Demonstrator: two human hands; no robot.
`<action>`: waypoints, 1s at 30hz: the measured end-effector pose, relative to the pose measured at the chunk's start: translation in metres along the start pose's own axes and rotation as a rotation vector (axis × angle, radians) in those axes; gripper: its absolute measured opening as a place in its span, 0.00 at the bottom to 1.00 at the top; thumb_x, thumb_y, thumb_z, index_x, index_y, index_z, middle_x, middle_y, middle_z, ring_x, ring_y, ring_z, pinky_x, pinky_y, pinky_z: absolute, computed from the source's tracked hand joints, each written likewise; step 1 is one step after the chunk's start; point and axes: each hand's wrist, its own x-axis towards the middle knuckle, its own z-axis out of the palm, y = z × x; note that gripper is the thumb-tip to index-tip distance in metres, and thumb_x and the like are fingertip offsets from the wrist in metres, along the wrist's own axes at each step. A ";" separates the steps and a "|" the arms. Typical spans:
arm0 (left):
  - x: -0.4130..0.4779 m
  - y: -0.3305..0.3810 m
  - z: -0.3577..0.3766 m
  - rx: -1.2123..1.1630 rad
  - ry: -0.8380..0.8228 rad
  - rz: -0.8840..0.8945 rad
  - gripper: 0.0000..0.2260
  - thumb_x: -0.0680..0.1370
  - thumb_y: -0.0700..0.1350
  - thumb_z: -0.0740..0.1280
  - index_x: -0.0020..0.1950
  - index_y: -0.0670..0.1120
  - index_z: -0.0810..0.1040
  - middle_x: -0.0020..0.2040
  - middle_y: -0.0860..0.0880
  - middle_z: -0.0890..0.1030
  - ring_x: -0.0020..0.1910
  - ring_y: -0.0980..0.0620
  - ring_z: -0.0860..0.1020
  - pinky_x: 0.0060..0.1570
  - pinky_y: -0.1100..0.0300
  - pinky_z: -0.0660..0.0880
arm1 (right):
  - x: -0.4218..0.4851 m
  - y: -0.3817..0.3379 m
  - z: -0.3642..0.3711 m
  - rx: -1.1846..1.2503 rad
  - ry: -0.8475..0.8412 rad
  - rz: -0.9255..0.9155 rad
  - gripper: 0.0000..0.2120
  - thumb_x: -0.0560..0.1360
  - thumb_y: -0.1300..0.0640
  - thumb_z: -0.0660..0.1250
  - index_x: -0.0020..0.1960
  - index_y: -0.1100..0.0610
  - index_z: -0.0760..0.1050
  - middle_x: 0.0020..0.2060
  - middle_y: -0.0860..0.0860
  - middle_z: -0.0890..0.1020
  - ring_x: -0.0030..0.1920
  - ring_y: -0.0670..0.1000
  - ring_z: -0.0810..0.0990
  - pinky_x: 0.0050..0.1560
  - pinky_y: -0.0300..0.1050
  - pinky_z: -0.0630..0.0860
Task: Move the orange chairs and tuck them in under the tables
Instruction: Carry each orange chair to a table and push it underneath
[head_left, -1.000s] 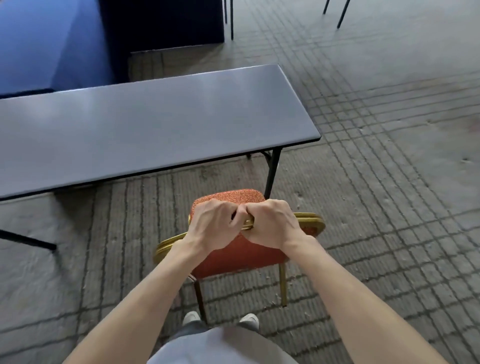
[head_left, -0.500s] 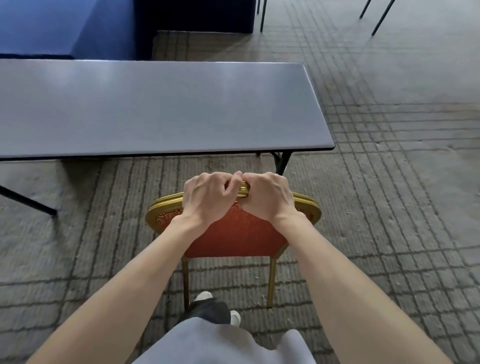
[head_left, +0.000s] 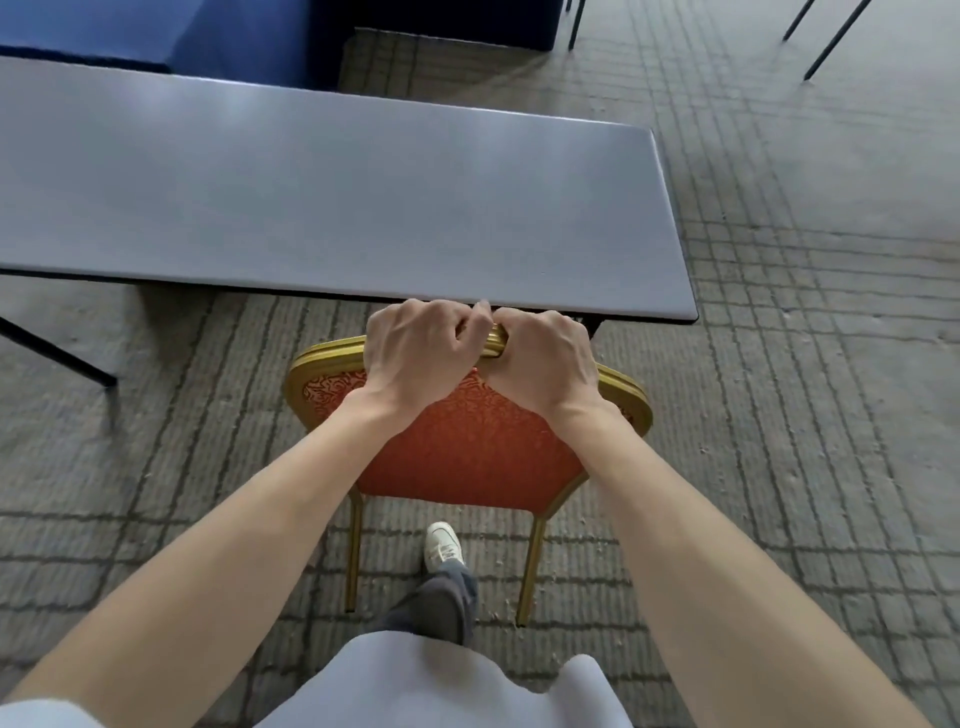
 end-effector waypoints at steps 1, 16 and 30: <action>0.007 -0.002 0.001 0.004 0.011 -0.003 0.25 0.82 0.55 0.56 0.25 0.51 0.63 0.21 0.54 0.68 0.23 0.59 0.67 0.28 0.62 0.58 | 0.008 0.001 -0.001 0.004 -0.003 -0.005 0.07 0.71 0.49 0.65 0.42 0.51 0.79 0.31 0.48 0.82 0.34 0.56 0.80 0.38 0.46 0.75; 0.061 -0.005 0.007 -0.021 0.001 -0.042 0.26 0.82 0.55 0.56 0.25 0.49 0.63 0.20 0.53 0.66 0.20 0.57 0.65 0.27 0.62 0.55 | 0.063 0.015 -0.008 0.048 -0.070 -0.015 0.12 0.74 0.46 0.63 0.39 0.52 0.76 0.29 0.47 0.79 0.31 0.53 0.78 0.39 0.46 0.77; 0.042 0.030 0.021 0.070 0.054 0.040 0.25 0.82 0.55 0.55 0.28 0.49 0.75 0.21 0.53 0.70 0.21 0.53 0.68 0.29 0.59 0.58 | 0.035 0.048 -0.021 0.119 -0.031 -0.033 0.18 0.72 0.48 0.65 0.28 0.41 0.61 0.21 0.40 0.66 0.24 0.43 0.66 0.33 0.38 0.62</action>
